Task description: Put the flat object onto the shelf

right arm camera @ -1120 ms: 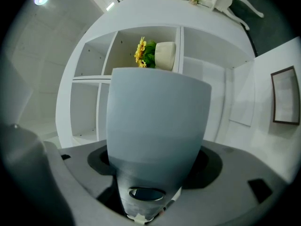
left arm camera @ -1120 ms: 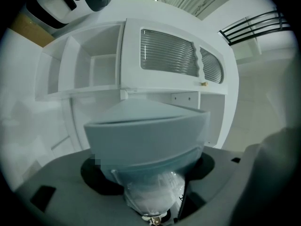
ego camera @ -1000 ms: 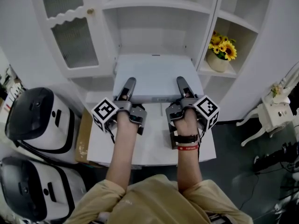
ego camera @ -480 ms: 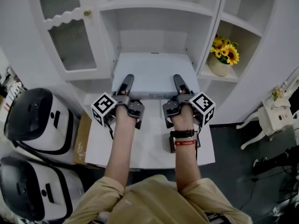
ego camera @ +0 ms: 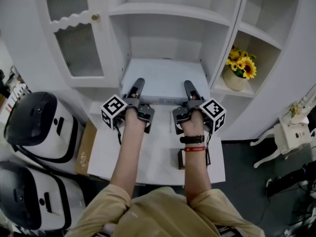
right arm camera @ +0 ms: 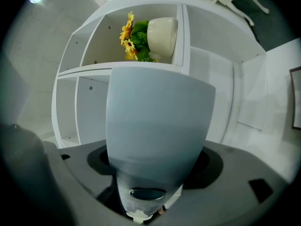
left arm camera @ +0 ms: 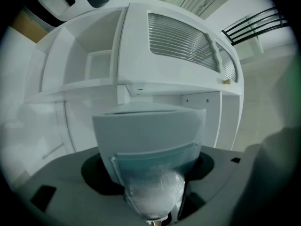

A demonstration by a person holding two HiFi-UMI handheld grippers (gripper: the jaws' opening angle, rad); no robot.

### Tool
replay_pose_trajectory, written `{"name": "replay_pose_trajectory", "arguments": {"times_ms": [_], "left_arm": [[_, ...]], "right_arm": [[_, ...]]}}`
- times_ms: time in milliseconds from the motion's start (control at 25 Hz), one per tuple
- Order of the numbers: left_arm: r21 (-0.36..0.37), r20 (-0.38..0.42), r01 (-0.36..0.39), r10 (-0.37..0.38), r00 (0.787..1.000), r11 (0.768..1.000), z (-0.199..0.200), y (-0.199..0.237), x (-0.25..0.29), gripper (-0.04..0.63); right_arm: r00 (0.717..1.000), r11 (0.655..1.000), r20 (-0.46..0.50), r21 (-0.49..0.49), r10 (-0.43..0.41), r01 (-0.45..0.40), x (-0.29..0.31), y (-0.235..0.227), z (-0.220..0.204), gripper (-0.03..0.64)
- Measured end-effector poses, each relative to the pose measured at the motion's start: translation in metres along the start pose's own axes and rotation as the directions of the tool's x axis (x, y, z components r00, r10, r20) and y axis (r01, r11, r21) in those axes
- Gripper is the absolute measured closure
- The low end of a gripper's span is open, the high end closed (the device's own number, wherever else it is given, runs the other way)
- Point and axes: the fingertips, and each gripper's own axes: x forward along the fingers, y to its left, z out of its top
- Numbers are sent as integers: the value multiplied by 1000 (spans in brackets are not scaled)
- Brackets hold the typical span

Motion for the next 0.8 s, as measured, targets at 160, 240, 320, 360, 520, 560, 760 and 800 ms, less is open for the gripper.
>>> {"name": "replay_pose_trajectory", "arguments": {"times_ms": [160, 240, 320, 360, 520, 560, 760, 800], "left_arm": [[16, 0, 14, -14, 1000, 1000, 3, 1, 10, 256], [25, 0, 20, -20, 1000, 999, 4, 1, 13, 253], [35, 2, 30, -30, 1000, 999, 4, 0, 16, 245], [40, 1, 37, -37, 999, 999, 5, 0, 17, 239], [77, -15, 81, -80, 997, 994, 2, -5, 19, 204], [84, -20, 95, -94, 995, 992, 2, -7, 18, 195], [117, -50, 136, -131, 990, 984, -2, -10, 7, 167], [123, -56, 140, -134, 989, 982, -3, -10, 4, 166]], "right_arm": [[1000, 1000, -6, -3, 2, -2, 11, -2, 4, 255], [1000, 1000, -7, 2, 4, -4, 15, -3, 5, 255], [1000, 1000, -11, 2, 11, -11, 18, -2, 7, 255], [1000, 1000, -16, -7, 22, -22, 19, 0, 7, 250], [995, 992, -42, -73, 95, -98, 23, 11, 1, 178], [993, 990, -46, -78, 110, -114, 22, 12, -1, 169], [984, 981, -86, -100, 157, -166, 10, 14, -11, 149], [983, 980, -87, -104, 159, -168, 7, 13, -12, 147]]}}
